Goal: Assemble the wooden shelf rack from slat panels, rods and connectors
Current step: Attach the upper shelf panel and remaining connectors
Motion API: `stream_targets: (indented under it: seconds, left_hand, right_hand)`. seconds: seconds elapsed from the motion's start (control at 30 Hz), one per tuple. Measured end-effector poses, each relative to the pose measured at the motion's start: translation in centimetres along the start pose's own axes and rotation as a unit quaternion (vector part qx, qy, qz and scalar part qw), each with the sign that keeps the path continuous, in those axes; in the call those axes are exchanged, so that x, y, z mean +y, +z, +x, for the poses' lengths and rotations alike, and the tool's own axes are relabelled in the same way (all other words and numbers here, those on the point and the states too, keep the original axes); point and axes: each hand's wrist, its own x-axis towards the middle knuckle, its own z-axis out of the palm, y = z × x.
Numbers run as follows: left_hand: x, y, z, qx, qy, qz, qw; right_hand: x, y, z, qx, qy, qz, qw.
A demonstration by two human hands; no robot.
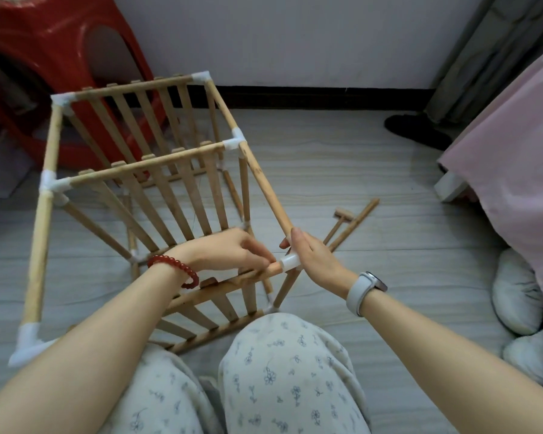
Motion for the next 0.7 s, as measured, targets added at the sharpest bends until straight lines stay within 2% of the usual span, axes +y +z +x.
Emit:
stream_targets:
  seconds: [0.03,0.1,0.13,0.17,0.27,0.37,0.47,0.6,0.7]
  left_hand:
    - [-0.1,0.0,0.5,0.089,0.014,-0.002,0.996]
    - [-0.2,0.1,2.0,0.277,0.047,0.07,0.957]
    - [-0.1,-0.1,2.8,0.323,0.066,0.114,0.937]
    - [-0.1,-0.2,3.7,0.337,0.081,0.156,0.925]
    - [-0.4,-1.3,6.1,0.292,0.09,0.243,0.921]
    - [-1.3,-2.2,7.6,0.244,0.115,0.268,0.925]
    - [-2.0,-2.6,8.4,0.249,0.15,0.293,0.911]
    - [-2.6,-2.2,8.8,0.266,0.179,0.272,0.907]
    - [-2.2,-2.0,8.3,0.249,0.174,0.224,0.926]
  right_hand:
    - [0.0,-0.2,0.0,-0.009,0.02,0.01,1.0]
    - [-0.3,-0.5,0.1,-0.018,0.067,0.043,0.997]
    - [-0.6,-0.5,0.3,-0.01,0.085,0.064,0.994]
    - [-0.9,-0.5,0.5,0.003,0.103,0.085,0.991]
    - [-2.1,0.0,1.5,0.033,0.142,0.076,0.986]
    - [-2.5,0.8,1.9,0.069,0.072,-0.071,0.992]
    - [-2.3,1.6,1.6,0.117,0.051,-0.165,0.978]
    - [-1.5,2.1,1.5,0.144,0.033,-0.281,0.948]
    - [-1.6,2.1,1.6,0.155,0.032,-0.287,0.945]
